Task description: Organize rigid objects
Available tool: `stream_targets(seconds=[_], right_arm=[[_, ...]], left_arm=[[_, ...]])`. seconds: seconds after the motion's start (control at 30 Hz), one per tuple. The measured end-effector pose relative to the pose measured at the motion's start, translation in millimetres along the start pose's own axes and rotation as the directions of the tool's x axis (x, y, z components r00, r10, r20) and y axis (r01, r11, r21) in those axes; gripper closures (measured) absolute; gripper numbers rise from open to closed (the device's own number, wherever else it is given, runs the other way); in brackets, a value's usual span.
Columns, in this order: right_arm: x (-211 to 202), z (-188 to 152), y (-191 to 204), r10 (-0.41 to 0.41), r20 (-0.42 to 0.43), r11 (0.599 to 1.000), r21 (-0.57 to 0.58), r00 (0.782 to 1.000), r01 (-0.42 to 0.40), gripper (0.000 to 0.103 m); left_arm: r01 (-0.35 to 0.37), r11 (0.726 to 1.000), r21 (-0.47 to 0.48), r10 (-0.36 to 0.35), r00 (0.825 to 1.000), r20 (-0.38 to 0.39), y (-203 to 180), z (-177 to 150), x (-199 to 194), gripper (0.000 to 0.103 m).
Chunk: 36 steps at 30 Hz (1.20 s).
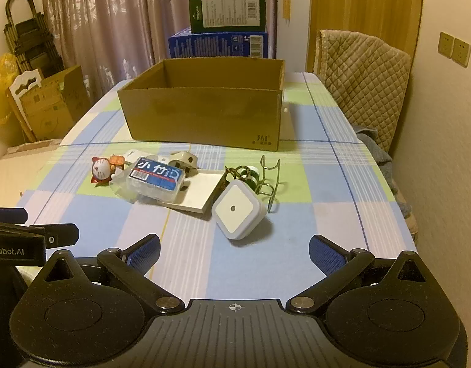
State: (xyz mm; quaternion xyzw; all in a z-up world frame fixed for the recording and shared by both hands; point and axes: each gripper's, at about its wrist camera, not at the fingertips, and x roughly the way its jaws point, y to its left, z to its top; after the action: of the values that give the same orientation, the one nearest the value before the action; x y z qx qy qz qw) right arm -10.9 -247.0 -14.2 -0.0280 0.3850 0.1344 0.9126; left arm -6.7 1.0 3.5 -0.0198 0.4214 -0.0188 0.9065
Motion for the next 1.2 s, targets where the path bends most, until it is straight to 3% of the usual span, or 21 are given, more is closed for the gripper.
stream_targets(seconds=[1.2], right_arm=[[6.2,-4.1,-2.9,0.002,-0.011,1.000,-0.004,1.000,-0.002,0.002]], left_arm=[[0.012,1.000,0.002,-0.012,1.000,-0.020,-1.6,-1.6,4.2,0.005]])
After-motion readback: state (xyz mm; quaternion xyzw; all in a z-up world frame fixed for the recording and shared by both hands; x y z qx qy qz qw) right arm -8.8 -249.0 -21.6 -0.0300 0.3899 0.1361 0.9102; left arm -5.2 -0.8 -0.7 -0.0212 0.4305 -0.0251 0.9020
